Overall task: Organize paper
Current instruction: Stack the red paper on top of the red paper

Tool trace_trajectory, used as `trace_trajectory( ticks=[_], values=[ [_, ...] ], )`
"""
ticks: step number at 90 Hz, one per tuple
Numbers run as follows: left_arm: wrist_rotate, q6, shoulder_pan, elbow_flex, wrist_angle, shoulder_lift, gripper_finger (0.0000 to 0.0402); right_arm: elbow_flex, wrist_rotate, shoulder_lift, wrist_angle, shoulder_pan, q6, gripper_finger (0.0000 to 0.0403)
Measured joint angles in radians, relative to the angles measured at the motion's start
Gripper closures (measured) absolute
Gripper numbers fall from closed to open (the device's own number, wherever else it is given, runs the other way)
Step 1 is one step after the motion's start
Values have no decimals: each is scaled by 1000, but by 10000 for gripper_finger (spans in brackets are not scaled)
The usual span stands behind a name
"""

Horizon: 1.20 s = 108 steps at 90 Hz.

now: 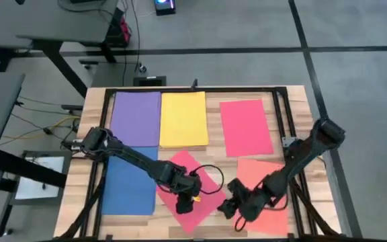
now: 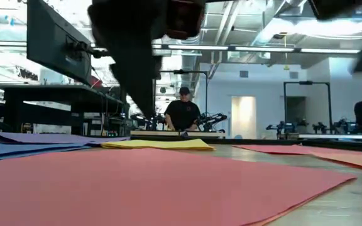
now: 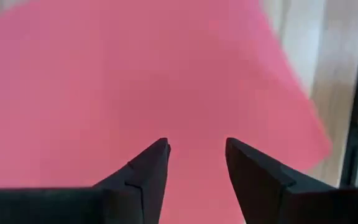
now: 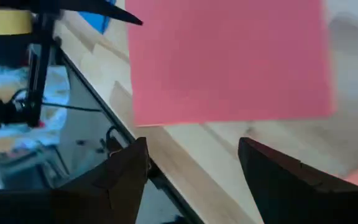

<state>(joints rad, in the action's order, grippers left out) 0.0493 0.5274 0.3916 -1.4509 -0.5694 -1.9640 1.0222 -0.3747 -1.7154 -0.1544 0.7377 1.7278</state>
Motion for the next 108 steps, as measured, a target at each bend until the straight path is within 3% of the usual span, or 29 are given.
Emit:
trace_trajectory(
  ticks=[25, 52, 68, 85, 108],
  values=[
    [17, -3, -2, 82, 154, 0, 263, 26, 5, -153, 44, -7, 111, 163],
    [-19, 44, -2, 258, 413, -2, 263, 62, 81, -229, 44, -50, 118, 163],
    [-23, 68, -2, 326, 585, -2, 263, 66, 67, -221, 40, -58, 100, 163],
    [-23, 63, -1, 328, 590, -2, 263, 64, 77, -218, 69, -89, 25, 163],
    [-23, 65, -1, 328, 588, -2, 263, 88, 12, -220, 221, -108, -141, 163]
  ],
)
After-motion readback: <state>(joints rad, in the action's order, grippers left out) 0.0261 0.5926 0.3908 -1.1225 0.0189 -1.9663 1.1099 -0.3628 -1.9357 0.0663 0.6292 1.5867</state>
